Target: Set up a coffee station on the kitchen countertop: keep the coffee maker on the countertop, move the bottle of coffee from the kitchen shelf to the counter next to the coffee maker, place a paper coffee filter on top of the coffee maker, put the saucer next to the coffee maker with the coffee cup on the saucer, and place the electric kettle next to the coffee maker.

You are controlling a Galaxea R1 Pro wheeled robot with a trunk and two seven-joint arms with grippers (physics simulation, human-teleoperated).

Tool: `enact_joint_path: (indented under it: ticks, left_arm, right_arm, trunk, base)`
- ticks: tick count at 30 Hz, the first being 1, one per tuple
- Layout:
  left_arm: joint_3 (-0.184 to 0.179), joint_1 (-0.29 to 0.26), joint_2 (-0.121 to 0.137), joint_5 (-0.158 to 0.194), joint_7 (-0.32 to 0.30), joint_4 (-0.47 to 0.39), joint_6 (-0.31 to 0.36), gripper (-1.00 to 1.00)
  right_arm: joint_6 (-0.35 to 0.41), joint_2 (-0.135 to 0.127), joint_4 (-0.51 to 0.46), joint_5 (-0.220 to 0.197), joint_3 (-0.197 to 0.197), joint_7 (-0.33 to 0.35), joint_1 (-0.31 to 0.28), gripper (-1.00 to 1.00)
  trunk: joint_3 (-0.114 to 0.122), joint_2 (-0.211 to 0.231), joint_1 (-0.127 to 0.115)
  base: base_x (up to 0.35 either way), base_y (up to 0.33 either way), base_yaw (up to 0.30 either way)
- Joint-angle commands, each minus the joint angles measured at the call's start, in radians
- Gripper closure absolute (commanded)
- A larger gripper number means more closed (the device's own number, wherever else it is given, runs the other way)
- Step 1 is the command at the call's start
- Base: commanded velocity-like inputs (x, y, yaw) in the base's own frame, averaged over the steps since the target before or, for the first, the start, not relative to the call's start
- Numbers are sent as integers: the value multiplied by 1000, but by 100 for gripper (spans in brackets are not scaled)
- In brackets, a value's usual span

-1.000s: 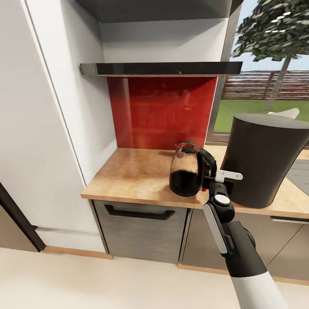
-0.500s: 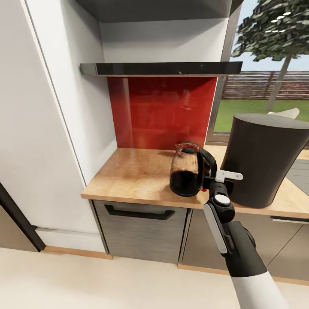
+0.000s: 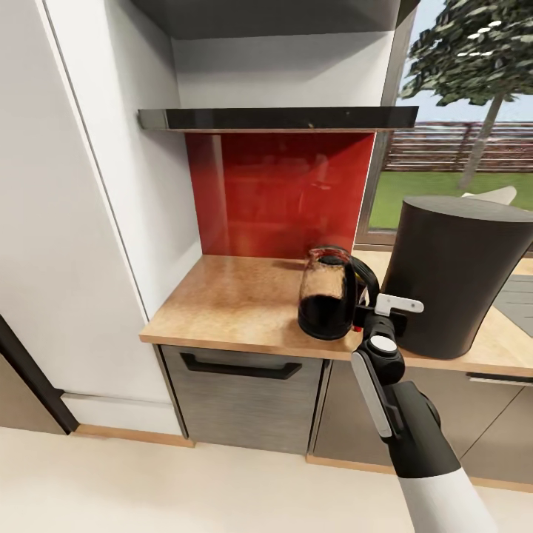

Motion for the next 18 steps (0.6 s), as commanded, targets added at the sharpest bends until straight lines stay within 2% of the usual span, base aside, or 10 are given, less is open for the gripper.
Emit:
enact_joint_path:
  ticks: [1,8,13,18]
  left_arm:
    - [-5,-1,0,1,-2,1,-7,-100]
    - [-5,-1,0,1,-2,1,-7,-100]
    - [-5,-1,0,1,-2,1,-7,-100]
    - [-5,-1,0,1,-3,1,-7,-100]
  right_arm:
    - [2,0,-1,-4,2,-10,-1,100]
    - [2,0,-1,-4,2,-10,-1,100]
    - [2,0,-1,-4,2,-10,-1,100]
    - [1,-1,-1,-4,2,-10,-1,100]
  trunk:
    - [-1,-1,0]
    - [-1,-1,0]
    - [-17,-36,19]
    - [-17,-36,19]
  base:
    - [0,0,0]
    - [0,0,0]
    - [0,0,0]
    - [0,0,0]
